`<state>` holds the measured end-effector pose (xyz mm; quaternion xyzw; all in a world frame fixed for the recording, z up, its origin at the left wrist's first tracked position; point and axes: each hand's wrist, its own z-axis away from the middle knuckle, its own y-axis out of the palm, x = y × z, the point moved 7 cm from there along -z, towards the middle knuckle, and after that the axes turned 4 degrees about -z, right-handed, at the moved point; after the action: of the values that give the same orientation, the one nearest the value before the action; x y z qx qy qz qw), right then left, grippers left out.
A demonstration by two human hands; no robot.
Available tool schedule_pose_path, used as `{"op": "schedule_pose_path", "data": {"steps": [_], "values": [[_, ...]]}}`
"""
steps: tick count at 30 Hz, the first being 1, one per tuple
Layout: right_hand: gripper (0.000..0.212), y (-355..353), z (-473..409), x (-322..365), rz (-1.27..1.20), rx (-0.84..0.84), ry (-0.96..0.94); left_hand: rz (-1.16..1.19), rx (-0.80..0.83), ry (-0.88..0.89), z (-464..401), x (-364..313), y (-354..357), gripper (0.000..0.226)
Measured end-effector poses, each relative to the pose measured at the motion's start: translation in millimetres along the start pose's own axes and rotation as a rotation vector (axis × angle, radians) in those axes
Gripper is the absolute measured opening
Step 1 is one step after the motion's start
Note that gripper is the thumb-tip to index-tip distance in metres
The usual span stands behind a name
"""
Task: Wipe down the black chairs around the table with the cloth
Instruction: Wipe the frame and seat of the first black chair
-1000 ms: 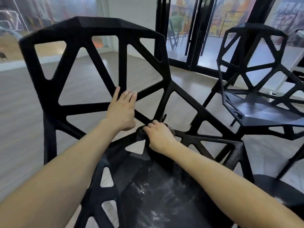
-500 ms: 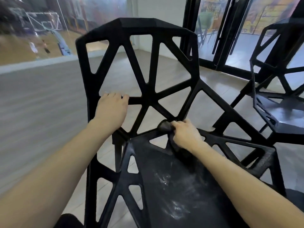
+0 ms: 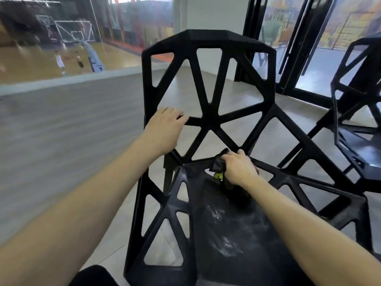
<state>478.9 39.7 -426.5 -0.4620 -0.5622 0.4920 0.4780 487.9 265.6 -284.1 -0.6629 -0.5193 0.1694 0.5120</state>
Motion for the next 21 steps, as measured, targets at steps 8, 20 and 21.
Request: {"op": "schedule_pose_path", "data": {"steps": [8, 20, 21], "values": [[0.057, -14, -5, 57, -0.289, -0.111, -0.258, 0.385, 0.068, -0.703, 90, 15, -12, 0.090], [0.047, -9, 2, 111, -0.213, -0.209, -0.326, 0.428, 0.019, -0.694, 77, 20, 13, 0.080], [0.046, -28, -6, 104, -0.213, -0.239, -0.338, 0.417, 0.022, -0.697, 77, 21, 15, 0.080]]}}
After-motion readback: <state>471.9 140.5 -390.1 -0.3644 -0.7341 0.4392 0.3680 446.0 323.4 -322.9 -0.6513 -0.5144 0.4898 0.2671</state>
